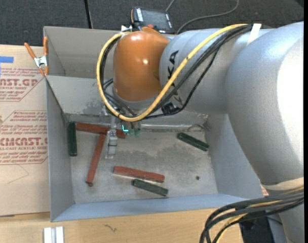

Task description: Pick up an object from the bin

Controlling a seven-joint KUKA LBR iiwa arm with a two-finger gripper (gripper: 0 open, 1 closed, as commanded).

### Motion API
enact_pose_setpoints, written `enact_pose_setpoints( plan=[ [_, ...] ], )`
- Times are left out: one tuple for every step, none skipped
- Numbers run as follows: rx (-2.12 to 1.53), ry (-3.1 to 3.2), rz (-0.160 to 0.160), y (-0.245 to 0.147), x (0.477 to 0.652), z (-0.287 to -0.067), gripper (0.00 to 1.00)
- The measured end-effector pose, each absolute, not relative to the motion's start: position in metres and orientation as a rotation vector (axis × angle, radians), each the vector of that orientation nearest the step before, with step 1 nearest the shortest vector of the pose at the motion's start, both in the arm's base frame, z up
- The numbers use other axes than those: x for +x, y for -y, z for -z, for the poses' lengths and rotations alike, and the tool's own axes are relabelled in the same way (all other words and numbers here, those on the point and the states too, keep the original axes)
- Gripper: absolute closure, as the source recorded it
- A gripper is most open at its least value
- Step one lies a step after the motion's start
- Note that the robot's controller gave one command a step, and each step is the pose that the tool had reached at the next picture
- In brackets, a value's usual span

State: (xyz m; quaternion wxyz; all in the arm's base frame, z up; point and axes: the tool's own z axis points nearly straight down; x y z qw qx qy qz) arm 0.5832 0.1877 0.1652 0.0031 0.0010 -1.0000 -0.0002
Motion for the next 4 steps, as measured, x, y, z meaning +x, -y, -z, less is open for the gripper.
enact_pose_setpoints(
  plan=[
    [0.960,2.990,0.003,-0.195,0.579,-0.069,0.00],
    [1.314,2.859,0.001,-0.192,0.582,-0.101,0.00],
    [1.544,2.740,0.001,-0.202,0.580,-0.101,0.00],
    [1.670,2.668,0.000,-0.217,0.590,-0.070,0.00]
  ],
)
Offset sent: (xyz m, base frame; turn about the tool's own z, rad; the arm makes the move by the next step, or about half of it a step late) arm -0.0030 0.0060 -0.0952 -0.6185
